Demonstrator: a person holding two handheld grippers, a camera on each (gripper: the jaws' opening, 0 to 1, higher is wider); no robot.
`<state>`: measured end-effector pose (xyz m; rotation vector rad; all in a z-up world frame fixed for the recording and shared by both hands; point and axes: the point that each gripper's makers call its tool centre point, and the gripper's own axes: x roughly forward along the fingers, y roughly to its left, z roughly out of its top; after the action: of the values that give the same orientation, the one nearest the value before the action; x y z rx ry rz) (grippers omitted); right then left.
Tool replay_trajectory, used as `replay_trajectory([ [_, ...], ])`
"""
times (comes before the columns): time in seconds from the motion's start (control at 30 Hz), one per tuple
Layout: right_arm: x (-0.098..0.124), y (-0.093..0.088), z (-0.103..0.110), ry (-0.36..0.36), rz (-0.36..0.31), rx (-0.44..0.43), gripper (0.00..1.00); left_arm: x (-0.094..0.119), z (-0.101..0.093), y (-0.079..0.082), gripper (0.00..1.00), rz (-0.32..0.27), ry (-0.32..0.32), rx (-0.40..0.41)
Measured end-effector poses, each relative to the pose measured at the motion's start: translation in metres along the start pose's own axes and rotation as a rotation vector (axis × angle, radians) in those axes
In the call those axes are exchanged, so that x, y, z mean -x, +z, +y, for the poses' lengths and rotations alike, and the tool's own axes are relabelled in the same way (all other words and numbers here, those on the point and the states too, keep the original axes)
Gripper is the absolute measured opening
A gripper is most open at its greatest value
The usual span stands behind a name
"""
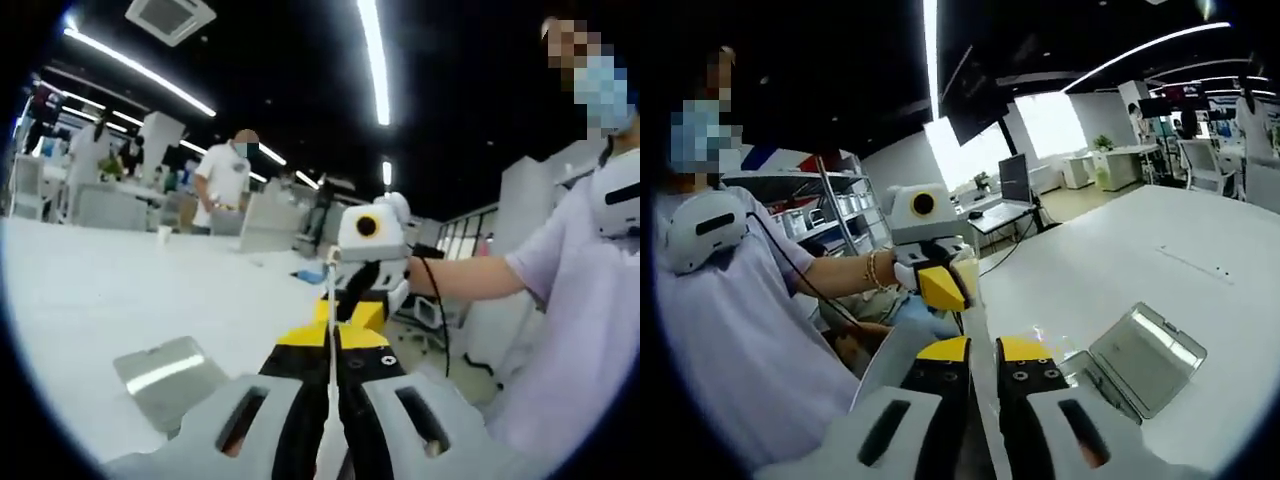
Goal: Insert the divider into the dual guide fixture by aligning both edges with the guide slots and pushing it downward to the bottom, including one-sided entry, uneven engagement, binding, and posture correction.
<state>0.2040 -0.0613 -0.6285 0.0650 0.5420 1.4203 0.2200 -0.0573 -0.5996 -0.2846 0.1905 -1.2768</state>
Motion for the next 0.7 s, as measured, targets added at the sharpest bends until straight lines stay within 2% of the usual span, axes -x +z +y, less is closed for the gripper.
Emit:
replay_trajectory([
  [0.13, -0.002, -0.001, 0.009, 0.039, 0.016, -0.064, 0.00, 0.003, 0.004, -0.002, 0.03, 0.000, 0.009, 0.022],
  [0.23, -0.004, -0.002, 0.009, 0.032, 0.027, -0.064, 0.00, 0.004, 0.003, -0.002, 0.04, -0.005, 0.001, 0.028],
  [0.33, -0.005, 0.000, 0.010, 0.028, 0.026, -0.072, 0.00, 0.005, 0.003, 0.000, 0.10, -0.017, -0.003, 0.027],
  [0.7, 0.001, 0.014, -0.002, -0.028, 0.016, -0.101, 0.00, 0.016, 0.010, 0.000, 0.18, -0.041, 0.038, -0.004],
])
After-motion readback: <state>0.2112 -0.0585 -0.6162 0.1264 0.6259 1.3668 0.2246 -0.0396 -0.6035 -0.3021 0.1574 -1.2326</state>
